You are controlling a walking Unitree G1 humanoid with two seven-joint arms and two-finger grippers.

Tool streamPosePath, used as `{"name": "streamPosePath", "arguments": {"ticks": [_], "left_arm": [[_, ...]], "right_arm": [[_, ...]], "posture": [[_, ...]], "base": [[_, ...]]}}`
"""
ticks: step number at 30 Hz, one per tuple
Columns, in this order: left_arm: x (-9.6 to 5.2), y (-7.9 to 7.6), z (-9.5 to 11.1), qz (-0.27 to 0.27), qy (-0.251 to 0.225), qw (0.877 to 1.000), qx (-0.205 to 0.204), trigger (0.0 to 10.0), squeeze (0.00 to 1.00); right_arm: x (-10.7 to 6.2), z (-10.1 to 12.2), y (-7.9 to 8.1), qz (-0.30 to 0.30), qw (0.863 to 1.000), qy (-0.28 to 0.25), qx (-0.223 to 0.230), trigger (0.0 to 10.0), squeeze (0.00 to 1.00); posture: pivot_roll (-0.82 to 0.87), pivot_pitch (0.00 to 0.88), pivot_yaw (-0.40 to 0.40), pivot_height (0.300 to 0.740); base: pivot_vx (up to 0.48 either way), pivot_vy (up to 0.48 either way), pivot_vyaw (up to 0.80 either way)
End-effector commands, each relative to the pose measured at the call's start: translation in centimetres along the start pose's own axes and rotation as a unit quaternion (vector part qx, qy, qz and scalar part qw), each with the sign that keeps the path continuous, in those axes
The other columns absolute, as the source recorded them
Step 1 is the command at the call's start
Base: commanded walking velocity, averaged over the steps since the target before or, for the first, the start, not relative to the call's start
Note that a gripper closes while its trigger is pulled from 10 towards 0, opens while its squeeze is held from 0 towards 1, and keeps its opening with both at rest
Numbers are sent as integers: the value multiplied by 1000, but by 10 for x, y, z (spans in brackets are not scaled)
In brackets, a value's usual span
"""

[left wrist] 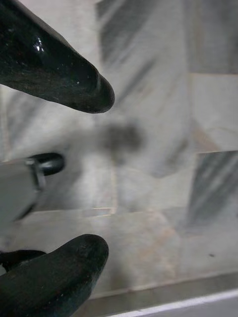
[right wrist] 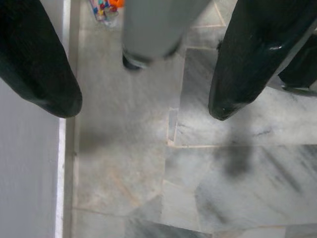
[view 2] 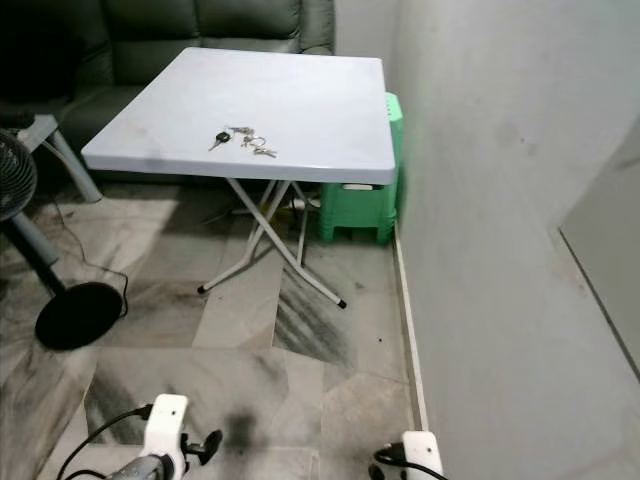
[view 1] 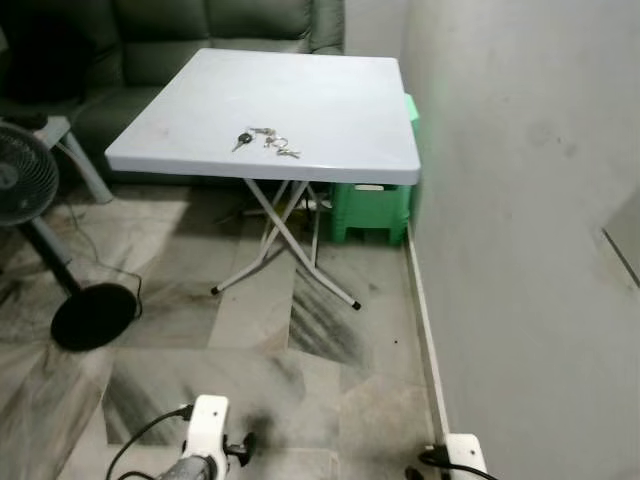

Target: Hang keys on a hook

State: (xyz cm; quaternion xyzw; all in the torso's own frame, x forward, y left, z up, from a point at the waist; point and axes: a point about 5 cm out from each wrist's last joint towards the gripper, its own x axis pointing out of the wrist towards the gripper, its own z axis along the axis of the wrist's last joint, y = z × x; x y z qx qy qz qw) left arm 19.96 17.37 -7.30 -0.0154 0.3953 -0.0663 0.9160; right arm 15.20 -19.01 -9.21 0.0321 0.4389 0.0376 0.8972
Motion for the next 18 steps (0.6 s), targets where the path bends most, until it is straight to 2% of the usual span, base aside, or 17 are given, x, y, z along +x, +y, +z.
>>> {"name": "streamPosePath", "arguments": {"ticks": [1, 18], "left_arm": [[0, -5, -5, -9, 8, 1000, -5, 10000, 0], [-1, -3, -5, -7, 7, 1000, -7, 10000, 0]], "right_arm": [[-2, -2, -5, -7, 1000, 4, 7, 10000, 0], [-2, -4, -3, -5, 1000, 5, 13, 10000, 0]], "posture": [[-55, 0, 5, 740], [-53, 0, 10, 740]], "base": [[0, 476, 0], [0, 475, 0]]}}
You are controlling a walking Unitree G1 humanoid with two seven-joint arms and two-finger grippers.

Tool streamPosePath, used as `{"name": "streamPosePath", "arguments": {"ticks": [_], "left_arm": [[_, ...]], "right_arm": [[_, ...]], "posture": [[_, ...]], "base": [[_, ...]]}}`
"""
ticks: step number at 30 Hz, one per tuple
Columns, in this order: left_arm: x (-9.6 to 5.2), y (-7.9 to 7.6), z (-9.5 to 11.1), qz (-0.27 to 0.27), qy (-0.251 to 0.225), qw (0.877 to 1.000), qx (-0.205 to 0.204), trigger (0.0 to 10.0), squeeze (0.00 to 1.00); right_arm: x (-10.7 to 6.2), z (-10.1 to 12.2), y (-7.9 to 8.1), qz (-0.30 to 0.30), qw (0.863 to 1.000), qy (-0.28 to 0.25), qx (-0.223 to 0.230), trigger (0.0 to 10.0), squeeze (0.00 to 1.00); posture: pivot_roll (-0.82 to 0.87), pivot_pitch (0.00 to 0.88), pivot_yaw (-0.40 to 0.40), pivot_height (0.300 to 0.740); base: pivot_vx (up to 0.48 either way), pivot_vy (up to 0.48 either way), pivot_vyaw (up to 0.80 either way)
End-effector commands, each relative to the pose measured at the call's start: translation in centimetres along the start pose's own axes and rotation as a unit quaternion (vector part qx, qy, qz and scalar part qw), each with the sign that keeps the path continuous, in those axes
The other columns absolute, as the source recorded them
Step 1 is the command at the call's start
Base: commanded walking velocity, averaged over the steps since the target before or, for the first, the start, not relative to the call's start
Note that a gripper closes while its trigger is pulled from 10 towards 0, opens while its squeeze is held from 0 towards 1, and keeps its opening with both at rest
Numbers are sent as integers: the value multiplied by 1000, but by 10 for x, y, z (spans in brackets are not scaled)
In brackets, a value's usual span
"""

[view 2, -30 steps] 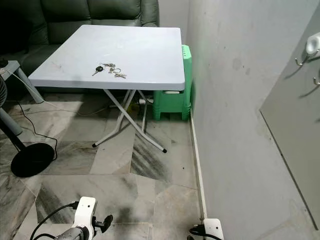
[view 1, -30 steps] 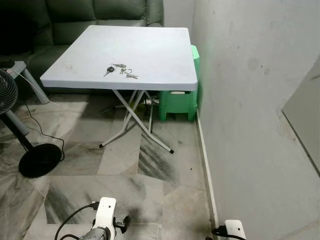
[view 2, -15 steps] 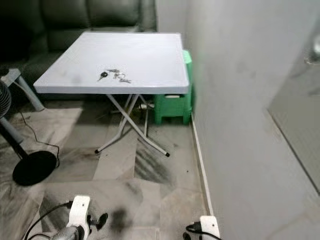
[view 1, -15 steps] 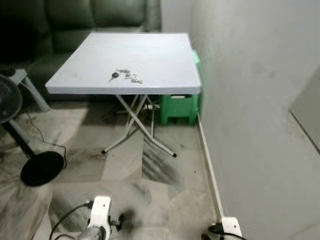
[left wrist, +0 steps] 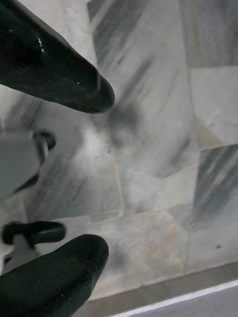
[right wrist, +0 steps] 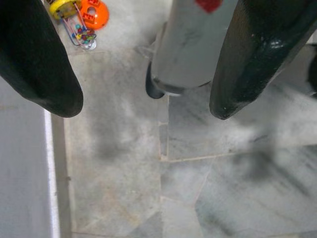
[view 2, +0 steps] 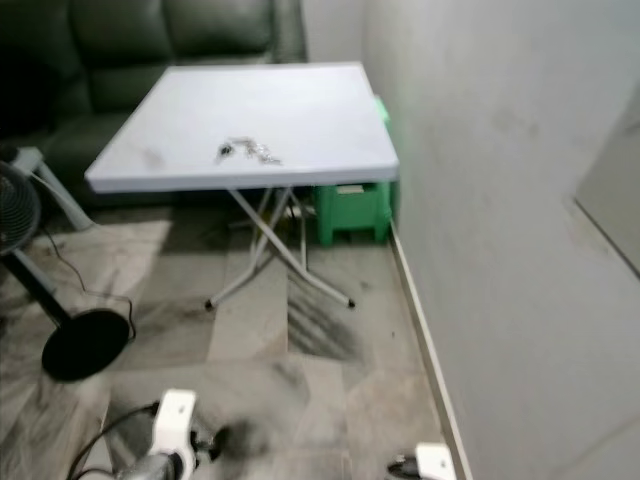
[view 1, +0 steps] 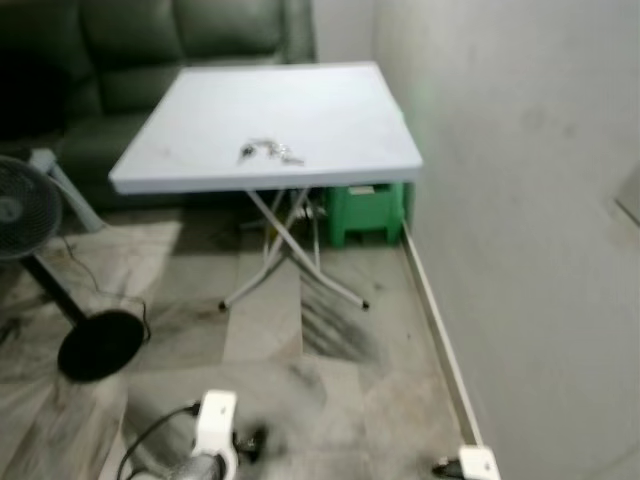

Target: Hang keys on a hook

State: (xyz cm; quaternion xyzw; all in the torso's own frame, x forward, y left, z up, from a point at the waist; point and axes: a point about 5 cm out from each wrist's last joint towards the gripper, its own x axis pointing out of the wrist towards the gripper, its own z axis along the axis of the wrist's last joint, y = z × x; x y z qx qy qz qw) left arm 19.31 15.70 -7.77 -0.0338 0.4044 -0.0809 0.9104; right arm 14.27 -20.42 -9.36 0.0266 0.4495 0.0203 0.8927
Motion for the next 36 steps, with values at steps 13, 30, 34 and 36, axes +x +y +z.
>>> {"name": "streamPosePath", "arguments": {"ticks": [13, 30, 34, 36], "left_arm": [[-2, 15, 5, 17, -5, 1000, 6, 10000, 0], [-1, 14, 7, 19, -7, 1000, 4, 10000, 0], [-1, 14, 8, 20, -10, 1000, 11, 10000, 0], [-1, 14, 10, 22, -15, 1000, 14, 10000, 0]], "right_arm": [[4, 4, 13, 14, 1000, -6, 13, 10000, 0], [5, 7, 13, 15, 1000, -10, 15, 10000, 0], [5, 7, 13, 14, 1000, -10, 14, 10000, 0], [5, 8, 13, 14, 1000, -12, 14, 10000, 0]], "posture": [[-51, 0, 12, 740], [-50, 0, 10, 740], [-50, 0, 10, 740], [-50, 0, 10, 740]], "base": [[0, 476, 0], [0, 448, 0], [0, 0, 0], [0, 0, 0]]}}
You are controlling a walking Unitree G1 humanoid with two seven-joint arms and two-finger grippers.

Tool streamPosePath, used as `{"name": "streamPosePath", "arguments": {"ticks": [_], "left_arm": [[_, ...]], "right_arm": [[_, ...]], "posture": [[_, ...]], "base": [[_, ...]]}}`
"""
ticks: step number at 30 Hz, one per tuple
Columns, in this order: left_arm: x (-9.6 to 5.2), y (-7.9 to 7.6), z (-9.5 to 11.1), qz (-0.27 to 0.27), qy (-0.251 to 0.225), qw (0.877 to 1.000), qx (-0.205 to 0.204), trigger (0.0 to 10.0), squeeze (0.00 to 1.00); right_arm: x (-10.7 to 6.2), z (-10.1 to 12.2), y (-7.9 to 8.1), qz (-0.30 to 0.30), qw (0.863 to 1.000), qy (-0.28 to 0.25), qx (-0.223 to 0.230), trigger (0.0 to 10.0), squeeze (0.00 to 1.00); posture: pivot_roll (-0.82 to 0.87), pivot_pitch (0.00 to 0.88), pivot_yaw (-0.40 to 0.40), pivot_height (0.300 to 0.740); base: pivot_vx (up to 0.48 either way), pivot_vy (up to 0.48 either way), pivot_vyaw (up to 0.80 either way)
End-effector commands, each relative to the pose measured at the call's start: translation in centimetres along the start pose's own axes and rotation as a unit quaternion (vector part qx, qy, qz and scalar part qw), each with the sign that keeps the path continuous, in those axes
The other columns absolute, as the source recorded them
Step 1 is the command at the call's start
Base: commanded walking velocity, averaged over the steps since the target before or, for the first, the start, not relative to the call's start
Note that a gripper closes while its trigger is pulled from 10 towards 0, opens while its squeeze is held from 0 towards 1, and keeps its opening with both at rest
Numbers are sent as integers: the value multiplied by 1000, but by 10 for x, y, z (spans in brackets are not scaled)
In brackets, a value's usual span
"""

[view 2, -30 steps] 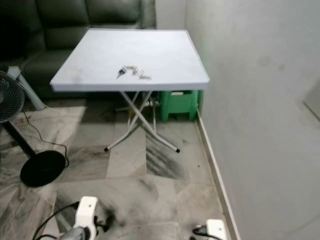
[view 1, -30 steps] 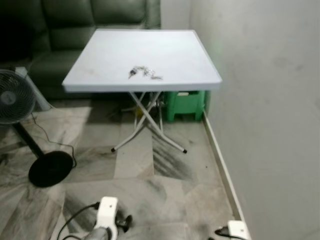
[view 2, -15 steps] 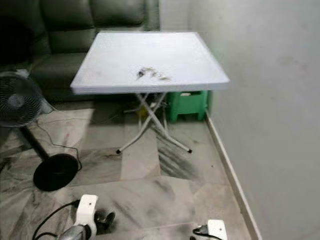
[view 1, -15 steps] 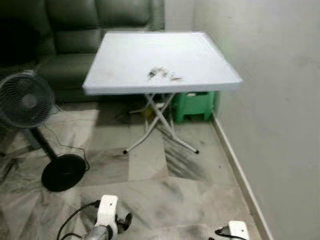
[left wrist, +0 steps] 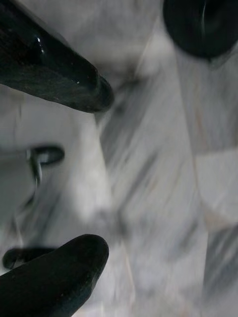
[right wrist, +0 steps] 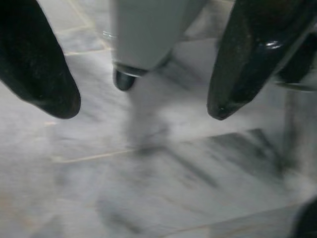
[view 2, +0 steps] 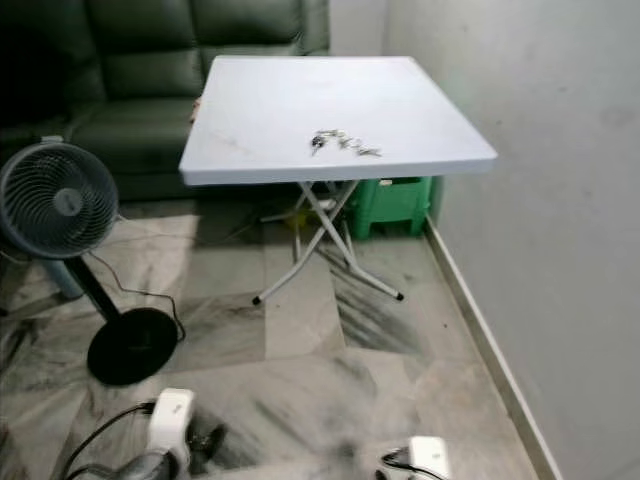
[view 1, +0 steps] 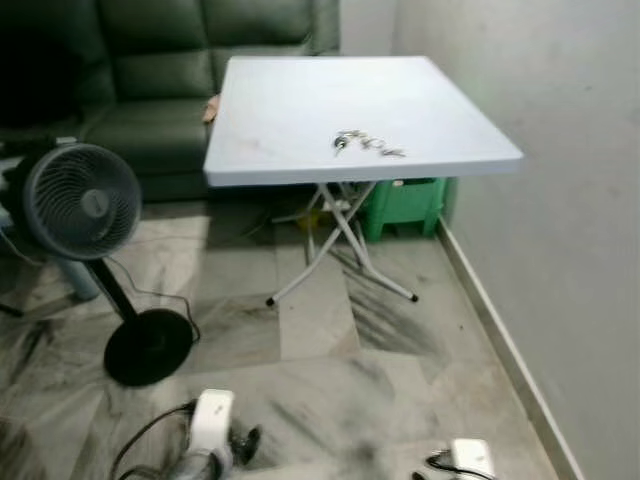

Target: Hang keys on a hook

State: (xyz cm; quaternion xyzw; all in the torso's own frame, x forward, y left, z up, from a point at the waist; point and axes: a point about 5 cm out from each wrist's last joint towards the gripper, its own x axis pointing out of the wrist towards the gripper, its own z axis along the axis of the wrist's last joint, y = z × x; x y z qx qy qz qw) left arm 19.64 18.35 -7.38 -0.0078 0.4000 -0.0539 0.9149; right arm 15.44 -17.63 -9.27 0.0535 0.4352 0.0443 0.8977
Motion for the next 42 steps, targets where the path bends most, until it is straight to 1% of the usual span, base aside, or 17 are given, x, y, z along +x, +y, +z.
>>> {"name": "streamPosePath", "arguments": {"ticks": [1, 6, 14, 17, 18, 19, 20, 22, 24, 25, 26, 28, 29, 30, 33, 35, 42], "left_arm": [[4, -12, 6, -13, -14, 1000, 3, 10000, 0], [6, -14, 18, -12, -36, 999, 9, 10000, 0], [10, -12, 66, -32, -133, 991, 12, 10000, 0], [9, -11, 78, -34, -164, 986, 17, 10000, 0], [8, -9, 84, -36, -177, 984, 10, 10000, 0], [8, -9, 84, -36, -177, 984, 10, 10000, 0], [6, -6, 95, -36, -204, 978, 7, 10000, 0], [4, -2, 109, -32, -228, 973, -16, 10000, 0], [2, -2, 114, -31, -246, 969, -13, 10000, 0], [-3, -4, 122, -31, -279, 960, 2, 10000, 0], [-3, -4, 122, -31, -279, 960, 2, 10000, 0], [-9, -8, 135, -37, -317, 948, 5, 10000, 0], [-9, -8, 135, -37, -317, 948, 5, 10000, 0], [-13, -9, 142, -38, -335, 942, 6, 10000, 0], [-21, -12, 148, -46, -355, 934, 11, 10000, 0], [-23, -12, 149, -47, -362, 931, 13, 10000, 0], [-43, -18, 160, -61, -395, 917, 4, 10000, 0]], "right_arm": [[-4, -1, -15, -20, 1000, 1, 0, 10000, 0], [-1, 15, -14, -20, 999, -30, -17, 10000, 0], [5, 78, -9, -4, 985, -170, -39, 10000, 0], [5, 88, -9, 5, 981, -191, -31, 10000, 0], [3, 95, -7, 18, 977, -213, -30, 10000, 1000], [3, 95, -7, 18, 977, -213, -30, 10000, 1000], [-1, 108, -6, 27, 966, -254, -49, 10000, 1000], [-7, 122, -5, 32, 951, -296, -85, 10000, 1000], [-9, 126, -4, 35, 945, -310, -94, 10000, 1000], [-11, 131, -3, 30, 938, -322, -121, 10000, 1000], [-11, 131, -3, 30, 938, -322, -121, 10000, 1000], [-17, 142, 1, 26, 924, -358, -131, 10000, 1000], [-17, 142, 1, 26, 924, -358, -131, 10000, 1000], [-20, 149, 2, 8, 917, -373, -144, 10000, 1000], [-29, 157, 8, 31, 902, -410, -134, 10000, 1000], [-31, 159, 10, 28, 898, -418, -133, 10000, 1000], [-53, 177, 29, 54, 872, -475, -105, 10000, 1000]], "posture": [[-50, 0, 10, 740], [-52, 0, 8, 740], [-69, 0, 10, 740], [-71, 0, 12, 740], [-70, 0, 12, 740], [-70, 0, 12, 740], [-71, 0, 12, 740], [-71, 0, 12, 740], [-75, 0, 14, 740], [-75, 0, 15, 740], [-75, 0, 15, 740], [-73, 0, 12, 740], [-73, 0, 12, 740], [-72, 0, 11, 740], [-69, 0, 11, 740], [-69, 0, 12, 740], [-75, 0, 17, 740]], "base": [[0, 0, 0], [0, 0, 0], [0, 0, 0], [0, 0, 0], [0, 0, 0], [0, 0, 0], [0, 0, 0], [0, 0, 0], [0, 0, 0], [0, 0, 0], [0, 0, 0], [0, 0, 0], [0, 0, 0], [0, 0, 0], [0, 0, 0], [0, 0, 0], [0, 0, 0]]}}
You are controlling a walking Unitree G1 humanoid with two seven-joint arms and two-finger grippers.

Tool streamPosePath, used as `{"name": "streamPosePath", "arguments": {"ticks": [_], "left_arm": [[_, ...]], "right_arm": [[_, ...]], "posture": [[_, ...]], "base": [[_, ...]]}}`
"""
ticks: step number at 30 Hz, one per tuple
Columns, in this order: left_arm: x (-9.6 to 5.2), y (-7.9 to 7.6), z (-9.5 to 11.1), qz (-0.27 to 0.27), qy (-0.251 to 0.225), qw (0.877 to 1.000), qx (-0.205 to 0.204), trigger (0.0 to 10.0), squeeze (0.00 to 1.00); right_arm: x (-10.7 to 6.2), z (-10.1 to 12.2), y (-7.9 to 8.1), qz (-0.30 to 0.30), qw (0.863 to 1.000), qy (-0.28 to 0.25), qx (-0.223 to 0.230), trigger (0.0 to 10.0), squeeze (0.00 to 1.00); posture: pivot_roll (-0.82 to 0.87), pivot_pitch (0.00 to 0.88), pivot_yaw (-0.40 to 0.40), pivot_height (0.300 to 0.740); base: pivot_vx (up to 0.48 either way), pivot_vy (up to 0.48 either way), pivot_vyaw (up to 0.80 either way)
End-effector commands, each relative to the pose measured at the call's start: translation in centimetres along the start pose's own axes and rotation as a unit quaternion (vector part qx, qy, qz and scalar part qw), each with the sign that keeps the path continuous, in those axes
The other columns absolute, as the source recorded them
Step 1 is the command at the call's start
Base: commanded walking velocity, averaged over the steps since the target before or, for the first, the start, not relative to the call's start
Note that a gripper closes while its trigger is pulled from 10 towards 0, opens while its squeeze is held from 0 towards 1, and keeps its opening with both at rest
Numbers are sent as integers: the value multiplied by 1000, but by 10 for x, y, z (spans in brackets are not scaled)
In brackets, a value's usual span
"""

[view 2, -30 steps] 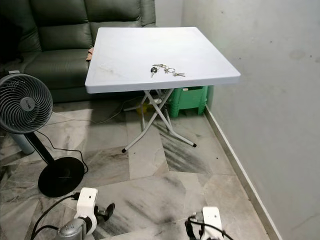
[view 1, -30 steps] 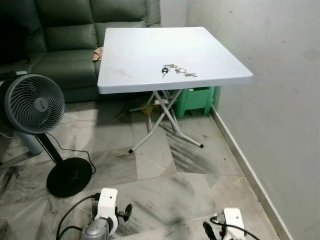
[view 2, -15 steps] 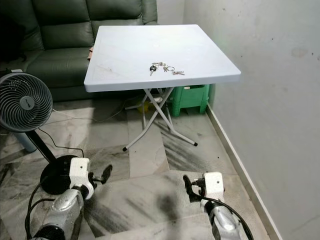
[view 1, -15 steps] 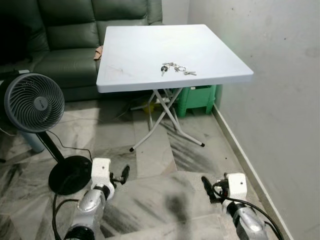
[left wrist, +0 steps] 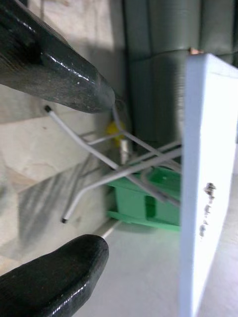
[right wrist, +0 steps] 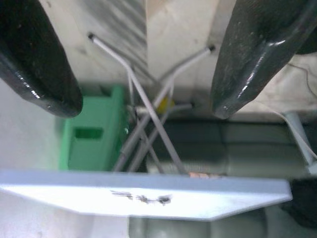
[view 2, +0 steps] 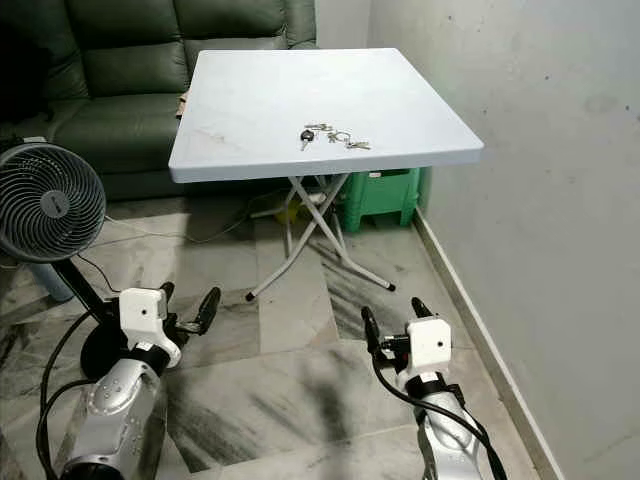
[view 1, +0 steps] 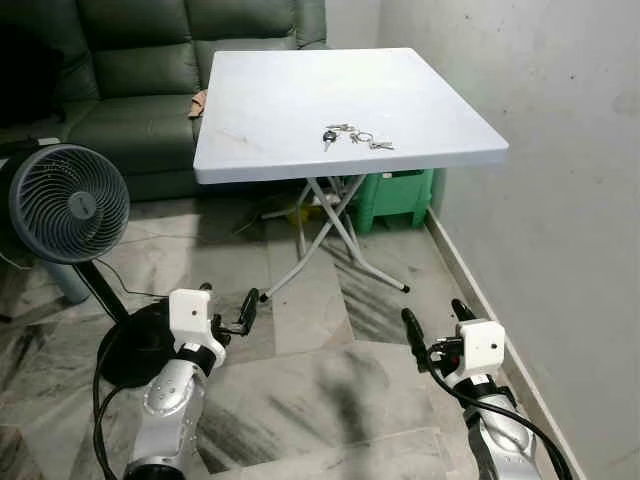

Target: Hang keys on a hook

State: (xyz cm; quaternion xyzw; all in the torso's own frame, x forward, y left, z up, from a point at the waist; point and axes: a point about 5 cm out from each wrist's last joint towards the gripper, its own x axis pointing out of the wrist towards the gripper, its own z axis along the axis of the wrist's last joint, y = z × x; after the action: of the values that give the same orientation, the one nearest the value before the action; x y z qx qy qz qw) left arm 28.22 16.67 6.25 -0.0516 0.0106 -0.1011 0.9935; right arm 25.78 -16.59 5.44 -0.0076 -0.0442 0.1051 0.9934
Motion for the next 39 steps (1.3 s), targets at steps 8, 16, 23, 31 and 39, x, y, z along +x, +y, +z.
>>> {"name": "streamPosePath", "arguments": {"ticks": [8, 16, 23, 31, 39], "left_arm": [[-5, -14, 39, -12, -47, 999, -8, 10000, 0], [-3, -15, 37, -11, -20, 1000, -20, 10000, 0], [0, -18, 43, -19, -25, 999, -7, 10000, 0], [2, -23, 41, -29, -17, 999, 10, 10000, 0], [3, -27, 40, -38, -15, 999, 18, 10000, 0]], "right_arm": [[10, 45, 9, 16, 998, -64, 15, 10000, 1000], [12, 44, 12, 46, 998, -33, 29, 10000, 0], [15, 47, 10, 47, 998, -19, 22, 10000, 0], [16, 46, 12, 51, 998, -13, 22, 10000, 0], [15, 45, 13, 54, 998, -7, 22, 10000, 0]], "posture": [[-72, 0, 16, 740], [-50, 0, 4, 740], [-52, 0, 2, 740], [-53, 0, 5, 740], [-56, 0, 7, 740]], "base": [[0, 0, 0], [0, 0, 0], [168, 0, 0], [318, 0, 0], [369, 0, 0]]}}
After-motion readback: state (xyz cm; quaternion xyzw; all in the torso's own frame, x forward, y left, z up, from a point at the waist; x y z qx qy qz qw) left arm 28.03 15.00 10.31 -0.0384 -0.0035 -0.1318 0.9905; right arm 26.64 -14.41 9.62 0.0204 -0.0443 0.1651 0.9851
